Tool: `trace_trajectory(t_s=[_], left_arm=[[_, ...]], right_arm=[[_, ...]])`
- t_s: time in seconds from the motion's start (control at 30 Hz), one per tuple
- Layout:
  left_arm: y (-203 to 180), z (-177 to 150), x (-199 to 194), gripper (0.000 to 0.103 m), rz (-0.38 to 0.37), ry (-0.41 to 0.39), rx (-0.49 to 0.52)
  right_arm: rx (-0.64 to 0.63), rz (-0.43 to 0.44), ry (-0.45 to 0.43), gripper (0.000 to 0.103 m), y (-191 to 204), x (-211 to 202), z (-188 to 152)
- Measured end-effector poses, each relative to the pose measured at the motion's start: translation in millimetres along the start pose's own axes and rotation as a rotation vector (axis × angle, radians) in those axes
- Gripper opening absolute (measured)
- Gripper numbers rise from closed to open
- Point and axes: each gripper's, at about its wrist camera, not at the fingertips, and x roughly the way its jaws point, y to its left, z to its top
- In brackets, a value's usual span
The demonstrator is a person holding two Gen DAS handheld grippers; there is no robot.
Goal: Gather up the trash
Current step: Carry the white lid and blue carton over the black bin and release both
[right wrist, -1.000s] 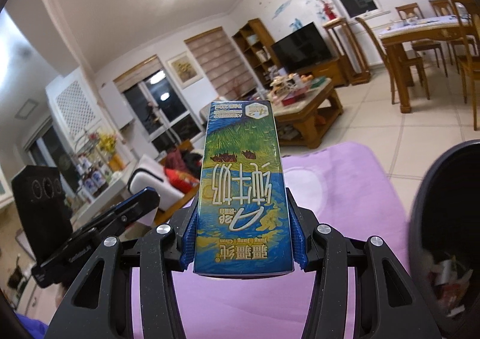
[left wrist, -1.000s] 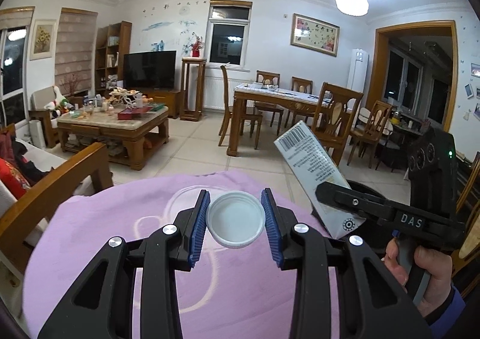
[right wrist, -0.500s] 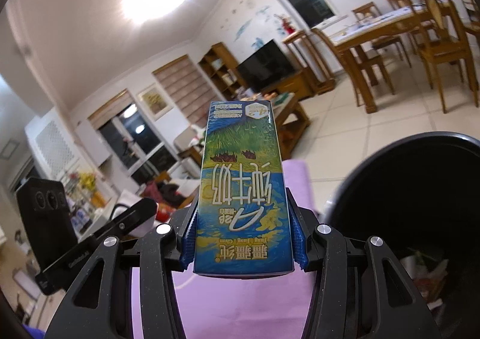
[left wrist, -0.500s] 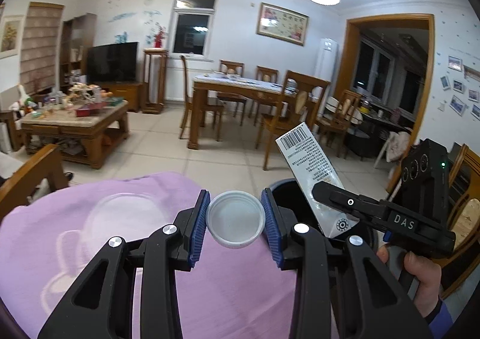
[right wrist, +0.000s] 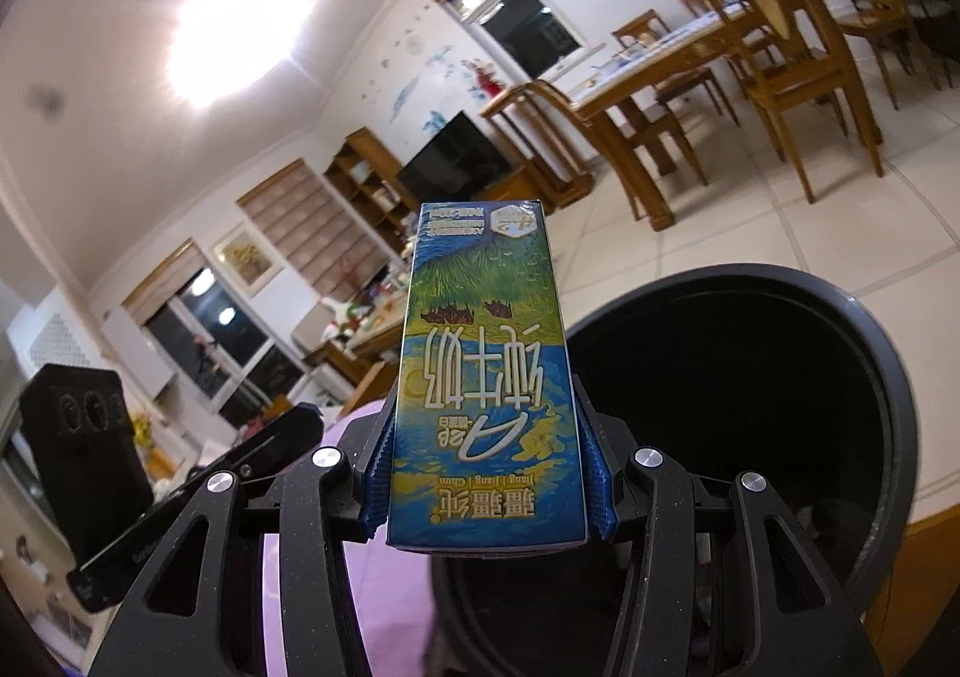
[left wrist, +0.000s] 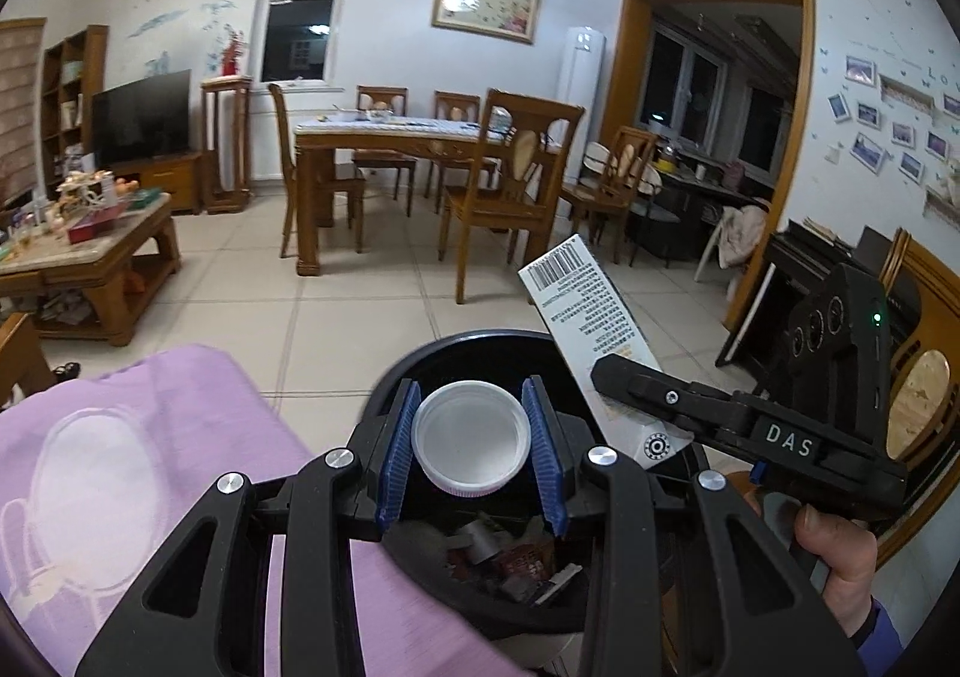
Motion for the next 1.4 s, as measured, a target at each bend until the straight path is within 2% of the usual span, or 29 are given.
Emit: trace_trajectory(t_s=[0.13,0.33,0.67,0.7,0.77,0.8,0.83,0.9,0.93,1.07,1.2,1.3,1.4], left_arm=[[-9,-2,16,0.036,-0.021,0.021,0.016],[-19,-4,36,0.036,-0.042,0.048,0.03],[-31,-4,53,0.037,-0.056,0.06,0.056],[-32,-5,54,0.039,-0.057,0.065,0.064],[-33,-5,54,0.058,-0.048,0.067,0.073],[-34,-5,52,0.073,-0.039,0.054,0.075],[-34,-5,49,0.083,-0.034,0.042,0.076],[-33,-5,41,0.089,-0.02,0.017,0.084],[-33,-4,39,0.093,-0.017,0.015,0.087],[-31,-4,23,0.098,-0.01,0.006,0.091],[-22,-9,-1,0.098,0.014,0.004,0.1],[-5,-15,-24,0.098,0.048,-0.002,0.089],[21,-24,-52,0.098,0.118,-0.005,0.059]], right_arm=[[0.028,-0.021,-0.006,0.05,-34,-12,3],[0.057,-0.044,-0.012,0.05,-61,-19,0],[0.083,-0.068,-0.012,0.05,-75,-13,-8],[0.084,-0.07,-0.011,0.05,-73,-14,-9],[0.087,-0.081,-0.005,0.054,-70,-12,-11],[0.09,-0.088,-0.004,0.063,-69,-11,-12],[0.089,-0.09,-0.01,0.068,-62,-10,-12],[0.078,-0.1,-0.017,0.075,-57,-12,-13],[0.074,-0.107,-0.021,0.075,-54,-12,-13],[0.067,-0.101,-0.026,0.075,-44,-14,-16],[0.034,-0.094,-0.029,0.079,-25,-15,-19],[-0.005,-0.077,-0.021,0.081,3,-9,-23],[-0.068,-0.055,0.0,0.085,42,5,-31]])
